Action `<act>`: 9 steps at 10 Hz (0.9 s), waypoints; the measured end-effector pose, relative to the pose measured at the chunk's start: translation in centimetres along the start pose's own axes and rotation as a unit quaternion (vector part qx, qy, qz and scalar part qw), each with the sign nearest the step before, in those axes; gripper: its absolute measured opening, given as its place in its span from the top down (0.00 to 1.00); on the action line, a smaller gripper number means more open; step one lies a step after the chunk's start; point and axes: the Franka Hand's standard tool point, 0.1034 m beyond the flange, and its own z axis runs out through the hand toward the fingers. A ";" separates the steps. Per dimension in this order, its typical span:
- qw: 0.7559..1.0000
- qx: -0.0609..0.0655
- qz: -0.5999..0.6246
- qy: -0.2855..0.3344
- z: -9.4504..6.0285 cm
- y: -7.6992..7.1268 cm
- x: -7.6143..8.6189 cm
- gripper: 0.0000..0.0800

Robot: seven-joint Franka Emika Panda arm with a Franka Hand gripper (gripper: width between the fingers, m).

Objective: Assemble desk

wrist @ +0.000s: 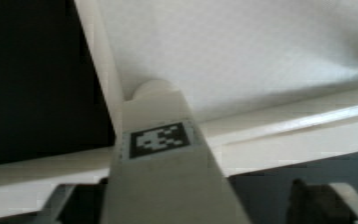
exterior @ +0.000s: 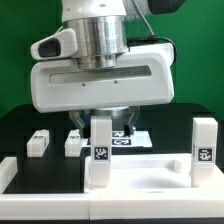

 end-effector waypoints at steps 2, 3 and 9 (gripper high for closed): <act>0.996 -0.004 0.091 0.001 0.0 0.6 0.0 0.56; 0.988 -0.004 0.152 0.002 0.0 0.6 0.1 0.62; 0.830 0.053 0.555 -0.014 0.2 1.4 0.1 0.63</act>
Offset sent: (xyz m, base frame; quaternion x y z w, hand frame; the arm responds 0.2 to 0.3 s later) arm -0.0001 -0.0065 0.0038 -0.0181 0.0234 0.3094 0.9505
